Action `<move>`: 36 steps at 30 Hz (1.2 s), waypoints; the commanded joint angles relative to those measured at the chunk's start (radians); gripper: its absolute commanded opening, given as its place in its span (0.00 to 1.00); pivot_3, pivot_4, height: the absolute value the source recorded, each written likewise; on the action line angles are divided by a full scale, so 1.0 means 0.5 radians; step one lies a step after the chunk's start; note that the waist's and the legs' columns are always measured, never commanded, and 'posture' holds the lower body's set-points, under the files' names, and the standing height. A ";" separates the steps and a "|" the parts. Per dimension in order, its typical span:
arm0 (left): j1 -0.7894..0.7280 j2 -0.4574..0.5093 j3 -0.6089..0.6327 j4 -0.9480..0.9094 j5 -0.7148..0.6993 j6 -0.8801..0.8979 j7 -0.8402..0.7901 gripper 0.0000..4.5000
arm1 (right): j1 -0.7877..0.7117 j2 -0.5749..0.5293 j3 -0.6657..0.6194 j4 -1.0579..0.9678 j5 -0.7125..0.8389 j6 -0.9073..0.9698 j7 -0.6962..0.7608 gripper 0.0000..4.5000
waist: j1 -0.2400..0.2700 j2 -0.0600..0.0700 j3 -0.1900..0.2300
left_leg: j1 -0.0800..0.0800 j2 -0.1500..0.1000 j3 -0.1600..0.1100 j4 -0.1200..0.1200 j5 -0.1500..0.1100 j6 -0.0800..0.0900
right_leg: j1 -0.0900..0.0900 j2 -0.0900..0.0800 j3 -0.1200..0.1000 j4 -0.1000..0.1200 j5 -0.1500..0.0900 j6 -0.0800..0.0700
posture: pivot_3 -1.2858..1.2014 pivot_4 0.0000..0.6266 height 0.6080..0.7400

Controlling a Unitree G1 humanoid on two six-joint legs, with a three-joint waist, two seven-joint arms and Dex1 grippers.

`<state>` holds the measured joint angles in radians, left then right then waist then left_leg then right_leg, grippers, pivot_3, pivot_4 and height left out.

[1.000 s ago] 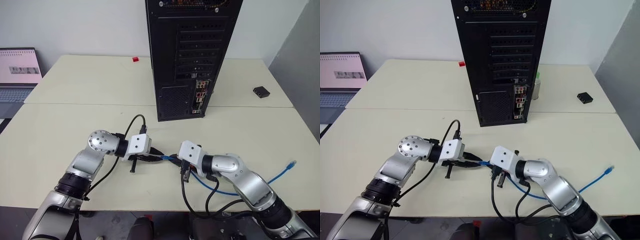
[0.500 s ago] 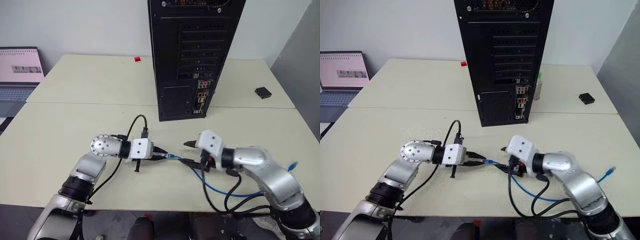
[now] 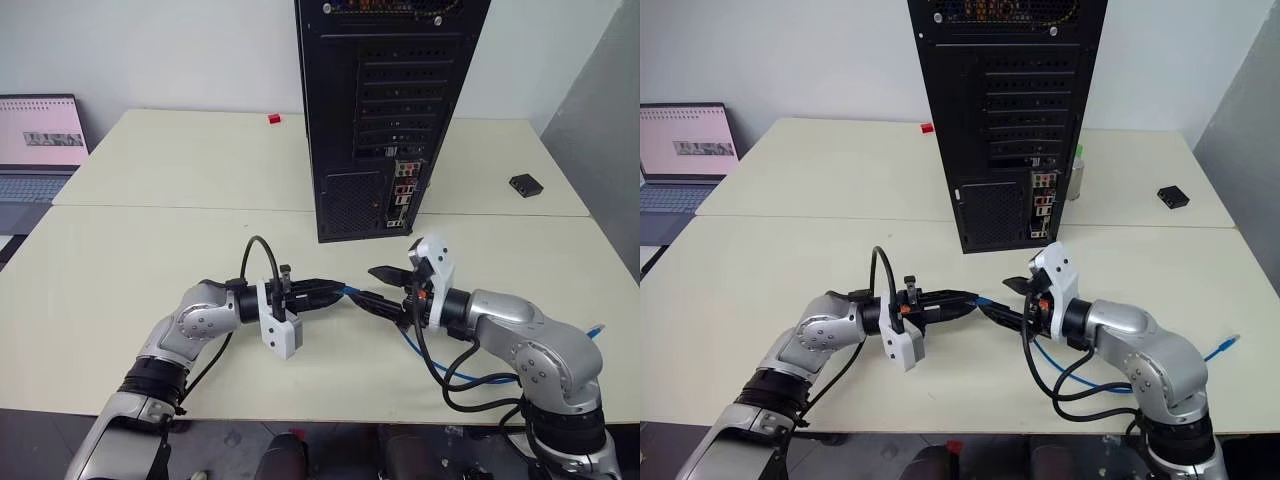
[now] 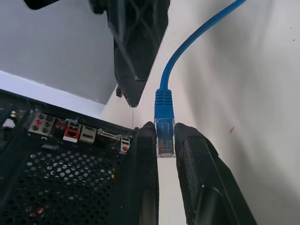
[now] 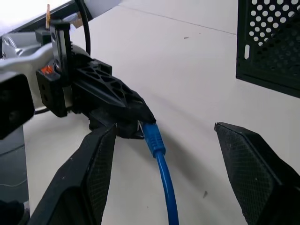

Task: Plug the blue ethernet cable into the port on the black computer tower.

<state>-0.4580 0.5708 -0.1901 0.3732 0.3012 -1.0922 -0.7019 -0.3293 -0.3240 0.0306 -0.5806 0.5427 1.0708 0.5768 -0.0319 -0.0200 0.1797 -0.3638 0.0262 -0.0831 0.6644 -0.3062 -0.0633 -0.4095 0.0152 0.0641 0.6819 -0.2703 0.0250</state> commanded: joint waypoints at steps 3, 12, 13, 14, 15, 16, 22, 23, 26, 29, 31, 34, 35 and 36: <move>-0.098 0.025 0.006 0.057 0.076 -0.087 0.198 0.06 | -0.035 0.012 -0.005 0.039 0.095 -0.024 -0.030 0.78 | 0.000 0.000 0.000 | 0.000 0.000 0.000 0.000 0.000 0.000 | 0.000 0.000 0.000 0.000 0.000 0.000 | 0.52 0.24 1.00; -0.092 0.062 -0.042 0.023 0.115 -0.091 0.288 0.06 | -0.061 0.068 0.003 0.092 0.156 -0.029 -0.064 0.70 | -0.001 0.000 0.000 | 0.000 0.000 0.000 0.000 0.000 0.000 | 0.000 0.000 -0.001 0.000 0.000 0.000 | 0.52 0.24 1.00; -0.093 0.064 -0.046 0.017 0.117 -0.089 0.298 0.06 | -0.063 0.073 0.005 0.095 0.161 -0.027 -0.067 0.67 | -0.001 0.000 0.000 | 0.000 0.000 0.000 0.000 0.000 0.000 | 0.000 0.000 0.000 0.000 0.000 0.000 | 0.52 0.24 1.00; -0.095 0.066 -0.050 0.014 0.125 -0.087 0.307 0.06 | -0.067 0.076 0.005 0.101 0.163 -0.029 -0.072 0.64 | -0.001 0.000 0.000 | 0.000 0.000 0.000 0.000 0.000 0.000 | 0.000 0.000 -0.001 0.000 0.000 0.000 | 0.52 0.24 1.00; -0.097 0.068 -0.055 0.012 0.127 -0.086 0.313 0.06 | -0.070 0.085 0.001 0.108 0.172 -0.028 -0.082 0.56 | -0.001 0.000 0.000 | 0.000 0.000 0.000 0.000 0.000 0.000 | 0.000 0.000 -0.001 0.000 0.000 0.000 | 0.52 0.24 1.00; -0.097 0.070 -0.059 0.008 0.128 -0.085 0.317 0.06 | -0.075 0.087 0.001 0.114 0.179 -0.030 -0.088 0.52 | -0.001 0.000 0.000 | 0.000 0.000 0.000 0.000 0.000 0.000 | 0.000 0.000 -0.001 0.000 0.000 0.000 | 0.52 0.24 1.00; -0.099 0.079 -0.072 -0.016 0.132 -0.072 0.355 0.06 | -0.087 0.080 0.016 0.128 0.211 -0.025 -0.096 0.18 | -0.001 0.000 0.000 | 0.000 0.000 0.000 0.000 0.000 0.000 | 0.000 0.000 -0.001 0.000 0.000 0.000 | 0.52 0.24 1.00; -0.101 0.080 -0.075 -0.018 0.136 -0.071 0.360 0.06 | -0.087 0.076 0.020 0.128 0.210 -0.025 -0.098 0.13 | -0.001 0.000 0.000 | 0.000 0.000 0.000 0.000 0.000 0.000 | 0.000 0.000 -0.001 0.000 0.000 0.000 | 0.52 0.24 1.00; -0.104 0.083 -0.080 -0.021 0.140 -0.071 0.374 0.06 | -0.087 0.077 0.019 0.130 0.227 -0.021 -0.107 0.00 | -0.001 0.000 0.000 | 0.000 0.000 0.000 0.000 0.000 0.000 | 0.000 0.000 -0.001 0.000 0.000 0.000 | 0.52 0.24 1.00; -0.111 0.078 -0.074 -0.017 0.165 -0.075 0.404 0.06 | -0.084 0.085 0.003 0.133 0.258 -0.003 -0.119 0.00 | -0.001 0.000 0.000 | 0.000 0.000 0.000 0.000 0.000 0.000 | 0.000 0.000 -0.001 0.000 0.000 0.000 | 0.52 0.24 1.00; -0.115 0.075 -0.076 -0.015 0.182 -0.073 0.418 0.06 | -0.082 0.082 -0.004 0.131 0.277 0.007 -0.125 0.00 | -0.001 0.000 0.000 | 0.000 0.000 0.000 0.000 0.000 0.000 | 0.000 0.000 -0.001 0.000 0.000 0.000 | 0.52 0.24 1.00; -0.117 0.065 -0.069 -0.003 0.252 -0.070 0.467 0.06 | -0.082 0.070 -0.017 0.135 0.303 0.023 -0.129 0.00 | -0.001 0.000 0.000 | 0.000 0.000 0.000 0.000 0.000 0.000 | 0.000 0.000 -0.001 0.000 0.000 0.000 | 0.52 0.24 1.00; -0.112 0.069 -0.082 0.013 0.233 -0.051 0.453 0.06 | -0.082 0.065 -0.023 0.136 0.310 0.029 -0.128 0.00 | -0.001 0.000 0.000 | 0.000 0.000 0.000 0.000 0.000 0.000 | 0.000 0.000 -0.001 0.000 0.000 0.000 | 0.52 0.24 1.00; -0.103 0.072 -0.084 0.020 0.216 -0.041 0.454 0.06 | -0.080 0.058 -0.025 0.131 0.312 0.033 -0.128 0.00 | -0.001 0.000 0.000 | 0.000 0.000 0.000 0.000 0.000 0.000 | 0.000 0.000 -0.001 0.000 0.000 0.000 | 0.52 0.24 1.00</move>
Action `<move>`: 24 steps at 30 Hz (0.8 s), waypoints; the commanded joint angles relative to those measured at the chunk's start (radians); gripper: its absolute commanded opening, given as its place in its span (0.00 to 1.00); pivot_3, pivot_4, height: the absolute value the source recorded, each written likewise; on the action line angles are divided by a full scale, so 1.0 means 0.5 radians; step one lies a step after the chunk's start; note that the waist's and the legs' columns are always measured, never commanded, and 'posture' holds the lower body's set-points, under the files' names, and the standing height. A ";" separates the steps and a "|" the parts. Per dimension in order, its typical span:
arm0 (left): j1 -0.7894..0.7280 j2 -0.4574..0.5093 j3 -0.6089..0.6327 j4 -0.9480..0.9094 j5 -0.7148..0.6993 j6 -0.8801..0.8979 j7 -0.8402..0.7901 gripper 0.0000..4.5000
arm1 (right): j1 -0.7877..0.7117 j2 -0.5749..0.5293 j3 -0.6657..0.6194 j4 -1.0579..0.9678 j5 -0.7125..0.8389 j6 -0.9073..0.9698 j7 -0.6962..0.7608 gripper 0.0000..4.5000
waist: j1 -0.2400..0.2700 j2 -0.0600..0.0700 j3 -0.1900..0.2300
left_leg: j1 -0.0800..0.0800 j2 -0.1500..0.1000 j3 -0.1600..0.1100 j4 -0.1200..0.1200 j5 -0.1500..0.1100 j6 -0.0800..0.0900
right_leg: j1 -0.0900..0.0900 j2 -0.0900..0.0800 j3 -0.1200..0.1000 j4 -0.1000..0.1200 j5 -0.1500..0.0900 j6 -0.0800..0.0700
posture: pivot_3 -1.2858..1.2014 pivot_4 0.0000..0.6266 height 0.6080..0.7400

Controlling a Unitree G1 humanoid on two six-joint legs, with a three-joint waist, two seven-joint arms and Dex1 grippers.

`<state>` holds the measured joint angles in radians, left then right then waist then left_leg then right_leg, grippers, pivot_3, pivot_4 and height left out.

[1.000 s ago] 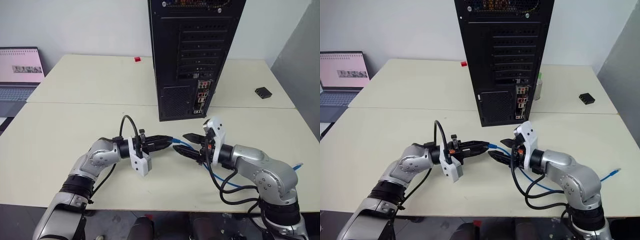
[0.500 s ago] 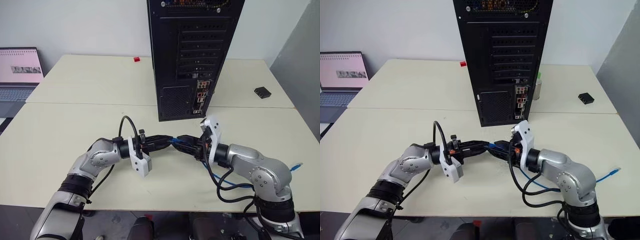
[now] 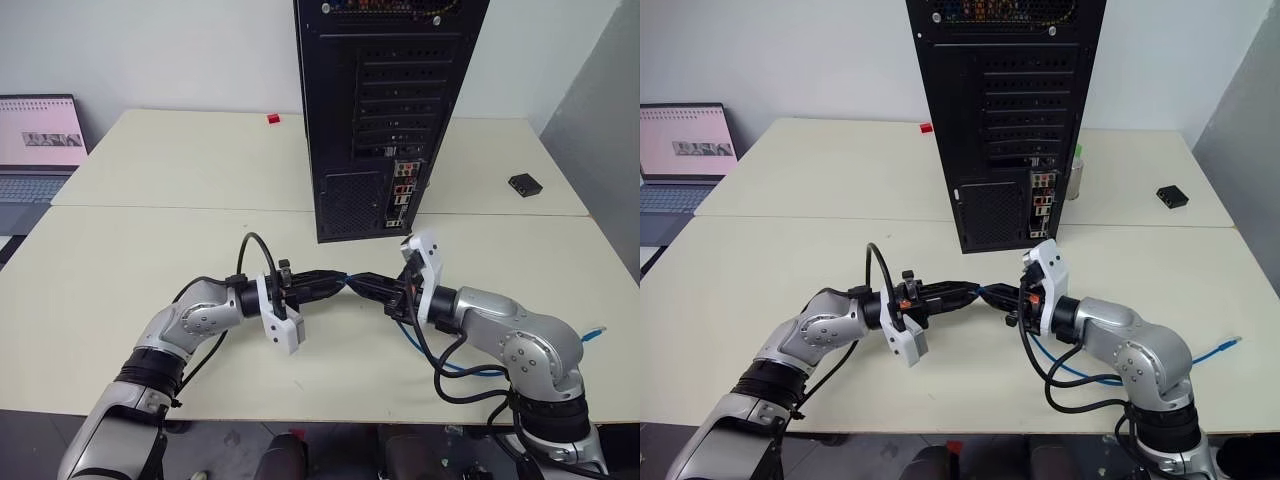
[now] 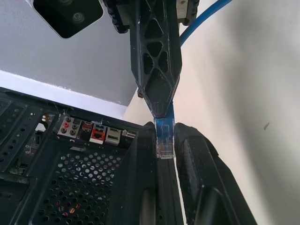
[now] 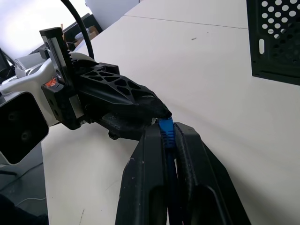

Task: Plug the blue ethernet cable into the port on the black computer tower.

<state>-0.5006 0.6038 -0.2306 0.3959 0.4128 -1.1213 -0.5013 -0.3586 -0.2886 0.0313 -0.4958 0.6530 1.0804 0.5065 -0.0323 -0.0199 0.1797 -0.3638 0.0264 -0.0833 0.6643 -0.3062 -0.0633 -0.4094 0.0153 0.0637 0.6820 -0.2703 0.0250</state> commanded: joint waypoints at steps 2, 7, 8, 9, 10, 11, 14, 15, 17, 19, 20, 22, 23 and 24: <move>-0.005 0.012 -0.021 -0.015 -0.086 0.047 0.027 0.21 | -0.019 -0.026 -0.029 -0.044 0.098 0.018 0.010 0.00 | 0.000 0.000 0.000 | 0.000 0.000 0.000 0.000 0.000 0.000 | 0.000 0.000 0.000 0.000 0.000 0.000 | 0.52 0.24 1.00; 0.030 0.043 -0.094 -0.024 -0.331 0.193 -0.124 0.45 | -0.020 -0.096 -0.019 -0.069 0.088 -0.003 0.001 0.00 | -0.001 0.000 0.000 | 0.000 0.000 0.000 0.000 0.000 0.000 | 0.000 0.000 0.000 0.000 0.000 0.000 | 0.52 0.24 1.00; 0.048 0.055 -0.109 -0.041 -0.404 0.231 -0.170 0.48 | -0.012 -0.112 -0.022 -0.081 0.085 -0.009 -0.002 0.00 | -0.001 0.000 0.000 | 0.000 0.000 0.000 0.000 0.000 0.000 | 0.000 0.000 0.000 0.000 0.000 0.000 | 0.52 0.24 1.00; 0.068 0.066 -0.121 -0.060 -0.475 0.265 -0.212 0.52 | -0.004 -0.124 -0.028 -0.093 0.081 -0.018 -0.008 0.00 | -0.001 0.000 0.000 | 0.000 0.000 0.000 0.000 0.000 0.000 | 0.000 0.000 0.000 0.000 0.000 0.000 | 0.52 0.24 1.00; 0.097 0.078 -0.136 -0.097 -0.564 0.327 -0.275 0.57 | 0.010 -0.143 -0.037 -0.107 0.074 -0.032 -0.015 0.00 | -0.001 0.000 0.000 | 0.000 0.000 0.000 0.000 0.000 0.000 | 0.000 0.000 0.000 0.000 0.000 0.000 | 0.52 0.24 1.00; 0.124 0.086 -0.144 -0.136 -0.647 0.389 -0.329 0.61 | 0.022 -0.161 -0.043 -0.121 0.065 -0.048 -0.024 0.00 | -0.002 0.000 0.000 | 0.000 0.001 0.000 0.000 0.000 0.000 | 0.000 0.000 0.000 0.000 0.000 0.000 | 0.52 0.24 1.00; 0.189 0.073 -0.126 -0.302 -0.913 0.694 -0.456 0.75 | 0.050 -0.200 -0.070 -0.169 -0.015 -0.136 -0.097 0.00 | -0.002 0.000 0.000 | 0.000 0.001 -0.001 0.000 0.000 0.000 | 0.000 0.000 -0.001 0.000 0.000 0.000 | 0.52 0.24 1.00; 0.205 0.057 -0.106 -0.367 -0.994 0.828 -0.475 0.79 | 0.057 -0.215 -0.069 -0.187 -0.057 -0.171 -0.131 0.00 | -0.002 0.000 0.000 | -0.001 0.001 -0.001 0.000 0.000 0.000 | 0.000 0.000 0.000 0.000 0.000 0.000 | 0.52 0.24 1.00; 0.222 0.046 -0.087 -0.520 -1.125 1.096 -0.517 0.87 | 0.064 -0.211 -0.077 -0.225 -0.144 -0.229 -0.234 0.00 | -0.001 0.000 0.000 | -0.001 0.000 -0.001 0.000 0.000 0.000 | 0.000 0.000 0.000 0.000 0.000 0.000 | 0.52 0.24 1.00; 0.242 0.025 -0.055 -0.695 -1.226 1.461 -0.494 0.96 | 0.066 -0.213 -0.056 -0.260 -0.250 -0.300 -0.326 0.00 | -0.001 0.000 0.000 | -0.001 0.000 -0.002 0.001 0.000 0.000 | 0.000 0.000 -0.001 0.000 0.000 0.000 | 0.52 0.24 1.00; 0.252 -0.003 -0.043 -0.852 -1.279 1.758 -0.407 0.99 | 0.061 -0.197 -0.030 -0.285 -0.349 -0.341 -0.426 0.00 | -0.002 0.000 0.000 | -0.001 0.000 -0.001 0.000 0.000 0.000 | 0.000 0.000 -0.001 0.000 0.000 0.000 | 0.52 0.24 1.00; 0.265 -0.062 -0.031 -1.108 -1.352 2.235 -0.248 1.00 | 0.042 -0.183 0.052 -0.312 -0.576 -0.437 -0.614 0.00 | -0.004 0.000 0.000 | -0.001 0.000 -0.001 0.000 0.000 0.000 | 0.000 0.001 0.000 0.000 0.000 0.000 | 0.52 0.24 1.00; 0.270 -0.098 -0.019 -1.215 -1.415 2.450 -0.182 1.00 | 0.027 -0.172 0.097 -0.316 -0.663 -0.461 -0.685 0.00 | -0.006 0.000 0.000 | -0.001 0.001 -0.001 0.000 0.000 0.000 | 0.000 0.001 0.000 0.000 0.000 0.001 | 0.52 0.24 1.00; 0.274 -0.124 -0.004 -1.290 -1.452 2.597 -0.147 1.00 | 0.021 -0.164 0.129 -0.314 -0.716 -0.478 -0.719 0.00 | -0.006 0.000 0.000 | -0.001 0.001 -0.002 0.000 0.000 0.000 | 0.000 0.001 0.000 0.000 -0.001 0.001 | 0.52 0.24 1.00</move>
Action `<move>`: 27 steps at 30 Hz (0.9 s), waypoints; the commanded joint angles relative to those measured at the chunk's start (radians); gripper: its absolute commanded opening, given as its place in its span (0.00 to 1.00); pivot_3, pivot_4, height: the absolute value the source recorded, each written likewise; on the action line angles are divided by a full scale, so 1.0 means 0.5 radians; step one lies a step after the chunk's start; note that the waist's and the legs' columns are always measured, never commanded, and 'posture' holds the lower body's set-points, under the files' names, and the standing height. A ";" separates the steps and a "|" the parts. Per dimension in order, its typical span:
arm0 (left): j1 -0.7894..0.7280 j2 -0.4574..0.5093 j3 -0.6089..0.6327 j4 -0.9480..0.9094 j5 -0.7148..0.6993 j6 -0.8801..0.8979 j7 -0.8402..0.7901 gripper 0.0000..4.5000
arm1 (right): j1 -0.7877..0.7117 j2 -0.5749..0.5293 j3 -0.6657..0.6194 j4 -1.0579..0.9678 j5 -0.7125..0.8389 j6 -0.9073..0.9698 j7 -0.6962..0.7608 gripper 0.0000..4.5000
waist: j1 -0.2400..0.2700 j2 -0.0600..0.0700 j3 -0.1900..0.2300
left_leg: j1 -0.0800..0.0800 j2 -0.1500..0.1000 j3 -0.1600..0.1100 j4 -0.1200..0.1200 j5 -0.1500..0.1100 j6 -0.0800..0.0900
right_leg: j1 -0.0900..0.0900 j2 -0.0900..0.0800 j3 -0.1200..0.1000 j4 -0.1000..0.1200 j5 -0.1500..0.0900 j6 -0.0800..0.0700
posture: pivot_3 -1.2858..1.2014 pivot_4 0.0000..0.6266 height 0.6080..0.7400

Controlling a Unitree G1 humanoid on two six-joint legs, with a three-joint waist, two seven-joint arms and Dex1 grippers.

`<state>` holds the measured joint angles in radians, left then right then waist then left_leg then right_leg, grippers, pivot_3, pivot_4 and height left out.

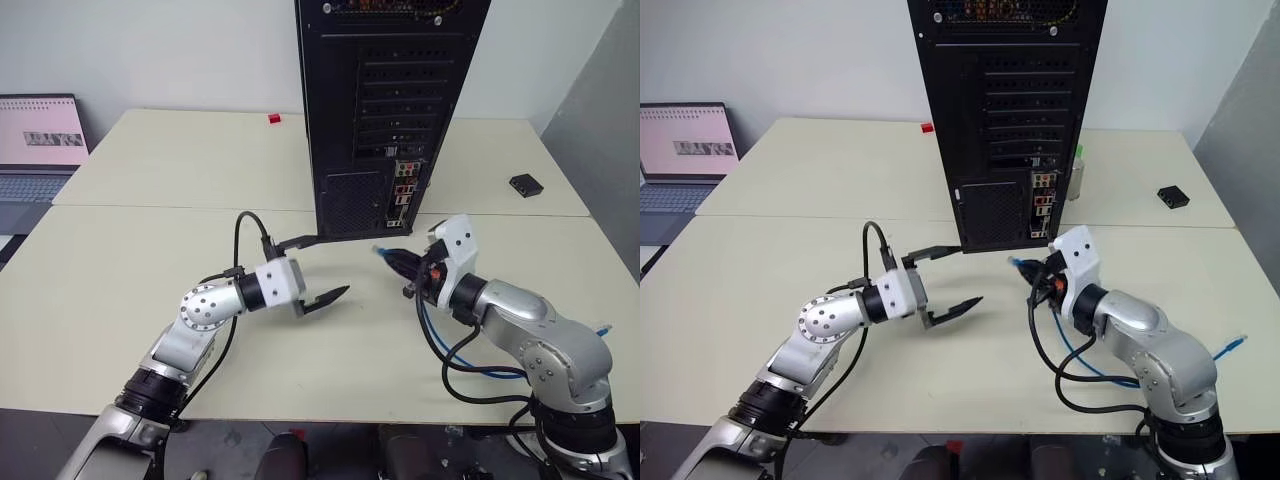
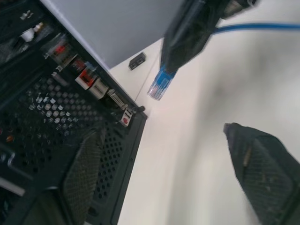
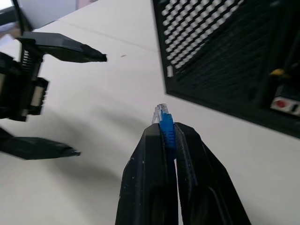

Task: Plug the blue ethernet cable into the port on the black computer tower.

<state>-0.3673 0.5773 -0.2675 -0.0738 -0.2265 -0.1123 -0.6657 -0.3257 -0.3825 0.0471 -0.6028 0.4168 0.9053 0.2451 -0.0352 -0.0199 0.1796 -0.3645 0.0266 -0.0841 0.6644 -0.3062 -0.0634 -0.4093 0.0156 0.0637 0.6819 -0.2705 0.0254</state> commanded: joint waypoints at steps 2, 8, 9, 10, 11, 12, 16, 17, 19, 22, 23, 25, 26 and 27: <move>0.002 -0.114 0.081 -0.464 -0.192 0.790 0.238 1.00 | -0.055 0.097 0.122 -0.088 -0.315 -0.132 -0.291 0.00 | 0.001 0.000 0.000 | 0.000 0.000 0.000 0.000 0.000 0.000 | 0.000 0.000 0.001 0.000 0.000 0.000 | 0.52 0.24 1.00; -0.076 -0.296 0.085 -0.557 -0.118 1.143 0.456 1.00 | -0.153 0.399 0.176 0.081 -0.605 -0.241 -0.632 0.00 | 0.002 0.000 0.000 | 0.001 0.000 0.001 0.000 0.001 -0.001 | 0.000 0.001 0.002 0.001 0.000 0.000 | 0.52 0.24 1.00; -0.086 -0.322 0.090 -0.538 -0.083 1.145 0.492 1.00 | -0.172 0.437 0.170 0.119 -0.644 -0.273 -0.673 0.00 | 0.003 0.000 0.000 | 0.002 0.000 0.001 0.000 0.001 -0.001 | 0.000 0.001 0.002 0.000 0.000 0.000 | 0.52 0.24 1.00; -0.093 -0.343 0.094 -0.529 -0.068 1.168 0.513 1.00 | -0.190 0.461 0.168 0.153 -0.674 -0.292 -0.692 0.00 | 0.004 0.000 0.000 | 0.001 0.000 0.001 0.000 0.001 -0.001 | 0.000 0.001 0.002 0.000 0.000 0.000 | 0.52 0.24 1.00; -0.103 -0.370 0.098 -0.525 -0.061 1.203 0.539 1.00 | -0.210 0.489 0.159 0.196 -0.694 -0.310 -0.710 0.00 | 0.005 0.000 0.000 | 0.001 0.000 0.001 0.000 0.001 -0.002 | 0.000 0.001 0.002 0.000 0.000 0.000 | 0.52 0.24 1.00; -0.109 -0.393 0.100 -0.528 -0.056 1.223 0.556 1.00 | -0.224 0.515 0.147 0.232 -0.705 -0.327 -0.719 0.00 | 0.005 0.000 0.000 | 0.001 0.000 0.001 0.000 0.001 -0.002 | 0.000 0.000 0.002 -0.001 0.000 -0.001 | 0.52 0.24 1.00; -0.136 -0.456 0.103 -0.539 -0.014 1.247 0.587 1.00 | -0.294 0.580 0.096 0.369 -0.705 -0.377 -0.711 0.00 | 0.005 0.000 0.000 | 0.001 0.000 0.002 -0.001 0.001 -0.002 | -0.001 0.000 0.003 -0.001 0.000 -0.001 | 0.52 0.24 1.00; -0.142 -0.467 0.106 -0.538 -0.004 1.253 0.599 1.00 | -0.306 0.591 0.090 0.392 -0.702 -0.385 -0.704 0.00 | 0.005 0.000 0.000 | 0.001 0.000 0.002 -0.001 0.001 -0.002 | -0.001 0.000 0.003 -0.001 0.000 -0.001 | 0.52 0.24 1.00; -0.153 -0.480 0.107 -0.531 0.029 1.245 0.607 1.00 | -0.329 0.609 0.082 0.435 -0.704 -0.406 -0.684 0.00 | 0.005 0.000 0.000 | 0.001 0.000 0.003 -0.001 0.001 -0.002 | -0.001 0.000 0.004 0.000 0.000 -0.001 | 0.52 0.24 1.00; -0.158 -0.489 0.107 -0.537 0.057 1.243 0.602 1.00 | -0.356 0.627 0.076 0.486 -0.713 -0.440 -0.666 0.00 | 0.003 0.000 0.000 | 0.001 0.000 0.003 -0.002 0.001 -0.002 | -0.001 0.000 0.004 -0.001 0.000 -0.001 | 0.52 0.24 1.00; -0.156 -0.491 0.109 -0.542 0.059 1.246 0.602 1.00 | -0.365 0.634 0.073 0.498 -0.717 -0.448 -0.663 0.00 | 0.003 0.000 0.000 | 0.001 0.000 0.003 -0.002 0.001 -0.002 | -0.002 0.000 0.004 -0.001 0.000 -0.001 | 0.52 0.24 1.00; -0.153 -0.494 0.114 -0.546 0.063 1.250 0.601 1.00 | -0.375 0.645 0.069 0.514 -0.723 -0.457 -0.655 0.00 | 0.004 0.000 0.000 | 0.001 0.000 0.003 -0.002 0.001 -0.002 | -0.002 0.000 0.004 -0.001 0.000 -0.001 | 0.52 0.24 1.00; -0.151 -0.498 0.122 -0.547 0.063 1.255 0.606 1.00 | -0.381 0.651 0.068 0.524 -0.724 -0.461 -0.649 0.00 | 0.004 0.000 0.000 | 0.001 0.000 0.003 -0.002 0.001 -0.002 | -0.002 0.000 0.004 -0.001 0.000 -0.001 | 0.52 0.24 1.00; -0.156 -0.506 0.130 -0.540 0.066 1.257 0.614 1.00 | -0.389 0.658 0.065 0.539 -0.721 -0.467 -0.644 0.00 | 0.004 0.000 0.000 | 0.001 0.000 0.003 -0.002 0.001 -0.001 | -0.002 0.000 0.004 -0.001 0.000 -0.001 | 0.52 0.24 1.00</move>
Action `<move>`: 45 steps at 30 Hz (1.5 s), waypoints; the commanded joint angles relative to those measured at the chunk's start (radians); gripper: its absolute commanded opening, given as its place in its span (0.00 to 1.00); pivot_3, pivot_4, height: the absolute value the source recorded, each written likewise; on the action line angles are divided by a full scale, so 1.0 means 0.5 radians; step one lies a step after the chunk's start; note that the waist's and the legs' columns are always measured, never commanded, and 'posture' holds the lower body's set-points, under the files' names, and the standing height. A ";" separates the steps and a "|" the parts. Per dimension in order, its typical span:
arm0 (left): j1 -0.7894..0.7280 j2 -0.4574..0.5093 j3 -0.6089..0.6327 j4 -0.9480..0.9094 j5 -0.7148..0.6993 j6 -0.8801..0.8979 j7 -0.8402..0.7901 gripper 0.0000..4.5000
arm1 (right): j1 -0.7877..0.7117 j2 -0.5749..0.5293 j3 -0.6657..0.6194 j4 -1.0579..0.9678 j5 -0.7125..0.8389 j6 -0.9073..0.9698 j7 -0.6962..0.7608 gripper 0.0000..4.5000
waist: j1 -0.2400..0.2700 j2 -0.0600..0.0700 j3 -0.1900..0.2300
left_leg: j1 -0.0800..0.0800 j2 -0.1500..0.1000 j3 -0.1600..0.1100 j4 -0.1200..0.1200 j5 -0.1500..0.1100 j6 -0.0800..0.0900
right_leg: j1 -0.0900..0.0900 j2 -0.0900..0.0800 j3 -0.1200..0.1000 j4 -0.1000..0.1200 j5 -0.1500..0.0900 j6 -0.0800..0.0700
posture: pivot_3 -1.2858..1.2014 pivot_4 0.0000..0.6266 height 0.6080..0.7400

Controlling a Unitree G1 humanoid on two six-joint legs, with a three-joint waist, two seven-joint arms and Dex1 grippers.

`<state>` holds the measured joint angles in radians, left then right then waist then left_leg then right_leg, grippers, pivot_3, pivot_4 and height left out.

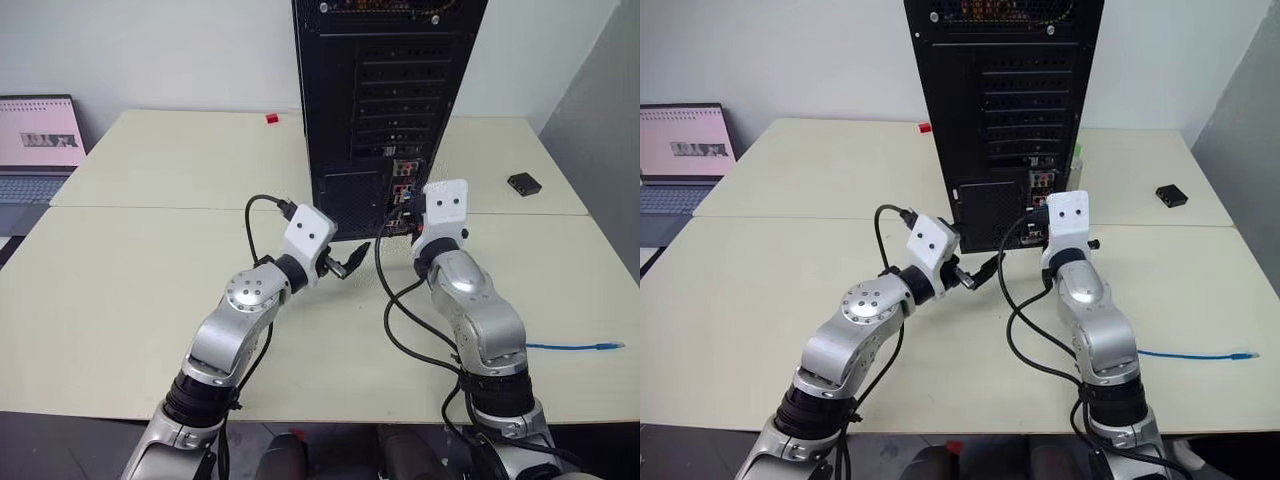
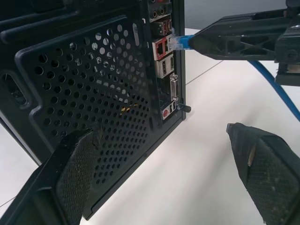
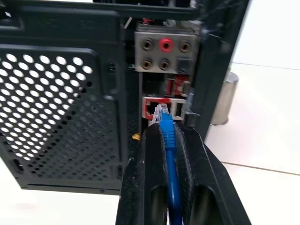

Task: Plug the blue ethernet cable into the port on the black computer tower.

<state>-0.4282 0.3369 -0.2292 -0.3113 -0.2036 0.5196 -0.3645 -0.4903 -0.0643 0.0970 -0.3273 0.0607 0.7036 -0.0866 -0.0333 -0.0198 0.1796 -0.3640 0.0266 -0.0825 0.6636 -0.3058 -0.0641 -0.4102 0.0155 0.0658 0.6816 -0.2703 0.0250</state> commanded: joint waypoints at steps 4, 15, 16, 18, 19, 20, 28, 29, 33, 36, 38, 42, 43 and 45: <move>-0.043 -0.042 0.055 -0.042 0.043 -0.010 0.013 1.00 | -0.085 0.042 -0.031 0.047 -0.018 -0.091 0.029 0.00 | 0.000 0.000 0.000 | 0.000 0.000 0.000 0.000 0.000 0.000 | 0.000 0.000 0.000 0.000 0.000 0.000 | 0.52 0.24 1.00; -0.025 -0.063 0.053 -0.060 -0.013 0.015 -0.095 1.00 | -0.110 0.059 -0.058 0.106 -0.048 -0.134 0.015 0.00 | -0.001 0.000 0.000 | 0.000 0.000 0.000 0.000 0.000 0.000 | 0.000 0.000 0.000 0.000 0.000 0.000 | 0.52 0.24 1.00; -0.019 -0.062 0.056 -0.069 -0.020 0.023 -0.103 1.00 | -0.107 0.060 -0.061 0.097 -0.049 -0.127 0.011 0.00 | -0.001 0.000 0.000 | 0.000 0.000 0.000 0.000 0.000 0.000 | 0.000 0.000 0.000 0.000 0.000 0.000 | 0.52 0.24 1.00; -0.016 -0.064 0.061 -0.073 -0.017 0.028 -0.102 1.00 | -0.103 0.060 -0.067 0.085 -0.052 -0.114 0.004 0.00 | -0.001 0.000 0.000 | 0.000 0.000 0.000 0.000 0.000 0.000 | 0.000 0.000 0.000 0.000 0.000 0.000 | 0.52 0.24 1.00; -0.019 -0.065 0.062 -0.069 -0.013 0.028 -0.102 1.00 | -0.103 0.060 -0.072 0.082 -0.052 -0.110 0.001 0.00 | -0.001 0.000 0.000 | 0.000 0.000 0.000 0.000 0.000 0.000 | 0.000 0.000 0.000 0.000 0.000 0.000 | 0.52 0.24 1.00; -0.020 -0.065 0.064 -0.070 -0.011 0.029 -0.102 1.00 | -0.100 0.061 -0.074 0.076 -0.054 -0.105 -0.002 0.00 | -0.001 0.000 0.000 | 0.000 0.000 0.000 0.000 0.000 0.000 | 0.000 0.000 0.000 0.000 0.000 0.000 | 0.52 0.24 1.00; -0.035 -0.073 0.079 -0.058 0.011 0.031 -0.089 1.00 | -0.083 0.103 -0.083 0.004 -0.066 -0.049 -0.051 0.00 | 0.000 0.000 0.000 | 0.000 0.000 0.000 0.000 0.000 0.000 | 0.000 0.000 0.000 0.000 0.000 0.000 | 0.52 0.24 1.00; -0.035 -0.081 0.085 -0.058 0.007 0.023 -0.085 1.00 | -0.077 0.113 -0.081 -0.008 -0.069 -0.047 -0.062 0.00 | 0.000 0.000 0.000 | 0.000 0.000 0.000 0.000 0.000 0.000 | 0.000 0.000 0.000 0.000 0.000 0.000 | 0.52 0.24 1.00; -0.019 -0.108 0.105 -0.090 -0.069 0.008 -0.138 1.00 | -0.064 0.135 -0.073 -0.037 -0.089 -0.043 -0.095 0.00 | 0.000 0.000 0.000 | 0.000 0.000 0.000 0.000 0.000 0.000 | 0.000 -0.001 0.000 0.000 0.000 0.000 | 0.52 0.24 1.00; 0.010 -0.121 0.119 -0.118 -0.097 -0.015 -0.163 1.00 | -0.047 0.149 -0.059 -0.058 -0.115 -0.038 -0.099 0.00 | 0.000 0.000 0.000 | 0.000 0.000 0.000 0.000 0.000 0.000 | 0.000 -0.001 0.000 -0.001 0.000 0.000 | 0.52 0.24 1.00; 0.021 -0.125 0.124 -0.125 -0.096 -0.029 -0.164 1.00 | -0.039 0.150 -0.049 -0.059 -0.126 -0.044 -0.096 0.00 | 0.000 0.000 0.000 | 0.000 0.000 0.000 -0.001 0.000 0.000 | 0.000 -0.001 0.000 -0.001 0.000 0.000 | 0.52 0.24 1.00; 0.028 -0.126 0.124 -0.122 -0.094 -0.046 -0.180 1.00 | -0.033 0.156 -0.039 -0.041 -0.130 -0.056 -0.082 0.00 | 0.000 0.000 0.000 | 0.000 0.000 0.000 -0.001 0.000 0.000 | -0.001 -0.001 0.000 -0.001 0.000 0.000 | 0.52 0.24 1.00; 0.026 -0.128 0.126 -0.116 -0.094 -0.057 -0.183 1.00 | -0.032 0.157 -0.033 -0.031 -0.130 -0.057 -0.073 0.00 | 0.000 0.000 0.000 | 0.000 0.000 0.000 -0.001 0.000 0.000 | -0.001 -0.001 0.000 -0.001 0.000 0.000 | 0.52 0.24 1.00; 0.024 -0.127 0.129 -0.106 -0.092 -0.074 -0.188 1.00 | -0.030 0.162 -0.022 -0.010 -0.128 -0.060 -0.058 0.00 | 0.000 0.000 0.000 | 0.000 0.000 0.001 -0.001 0.000 0.000 | -0.001 -0.001 0.001 -0.001 0.000 0.000 | 0.52 0.24 1.00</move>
<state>-0.4089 0.2791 -0.1847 -0.3260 -0.2415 0.5138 -0.4514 -0.4982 0.0095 0.0767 -0.3117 0.0032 0.6932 -0.1258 -0.0333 -0.0197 0.1797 -0.3642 0.0265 -0.0823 0.6631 -0.3059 -0.0641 -0.4105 0.0152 0.0660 0.6811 -0.2703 0.0250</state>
